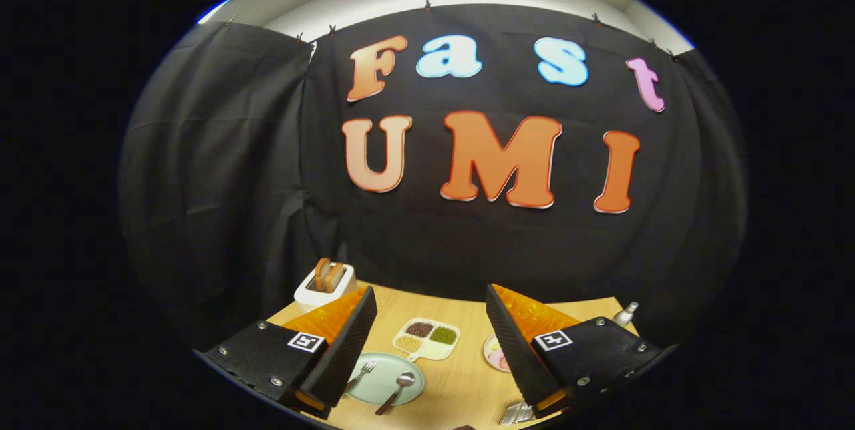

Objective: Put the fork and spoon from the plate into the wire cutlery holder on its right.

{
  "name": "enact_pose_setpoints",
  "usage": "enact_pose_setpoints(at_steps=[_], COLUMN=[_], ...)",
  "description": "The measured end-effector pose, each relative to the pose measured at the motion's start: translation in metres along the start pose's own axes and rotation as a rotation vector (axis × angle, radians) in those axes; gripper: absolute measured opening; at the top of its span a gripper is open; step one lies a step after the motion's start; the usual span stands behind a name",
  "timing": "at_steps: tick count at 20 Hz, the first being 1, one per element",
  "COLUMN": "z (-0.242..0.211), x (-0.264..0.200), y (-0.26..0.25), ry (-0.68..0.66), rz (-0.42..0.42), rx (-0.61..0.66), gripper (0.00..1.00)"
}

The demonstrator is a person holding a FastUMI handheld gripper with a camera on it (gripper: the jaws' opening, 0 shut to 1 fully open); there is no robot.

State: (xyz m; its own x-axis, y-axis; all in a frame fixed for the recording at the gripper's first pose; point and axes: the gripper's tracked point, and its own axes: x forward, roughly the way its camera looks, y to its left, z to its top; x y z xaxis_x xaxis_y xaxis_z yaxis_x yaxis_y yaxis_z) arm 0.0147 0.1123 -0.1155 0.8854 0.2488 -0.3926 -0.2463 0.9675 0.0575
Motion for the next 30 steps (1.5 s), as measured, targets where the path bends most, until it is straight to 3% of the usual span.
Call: enact_pose_setpoints(at_steps=[3, 11, 14, 19, 30], z=[-0.042, -0.158, -0.197, -0.261, -0.353], x=[0.016, 0.053, 0.063, 0.073, 0.089], y=[0.025, 0.052, 0.063, 0.069, 0.066], ry=[0.162, 0.585, 0.725, 0.939, 1.183], rz=[0.070, 0.090, 0.092, 0.084, 0.000], rx=[0.038, 0.131, 0.187, 0.196, 0.202], gripper=[0.98, 0.94, 0.84, 0.78, 0.54])
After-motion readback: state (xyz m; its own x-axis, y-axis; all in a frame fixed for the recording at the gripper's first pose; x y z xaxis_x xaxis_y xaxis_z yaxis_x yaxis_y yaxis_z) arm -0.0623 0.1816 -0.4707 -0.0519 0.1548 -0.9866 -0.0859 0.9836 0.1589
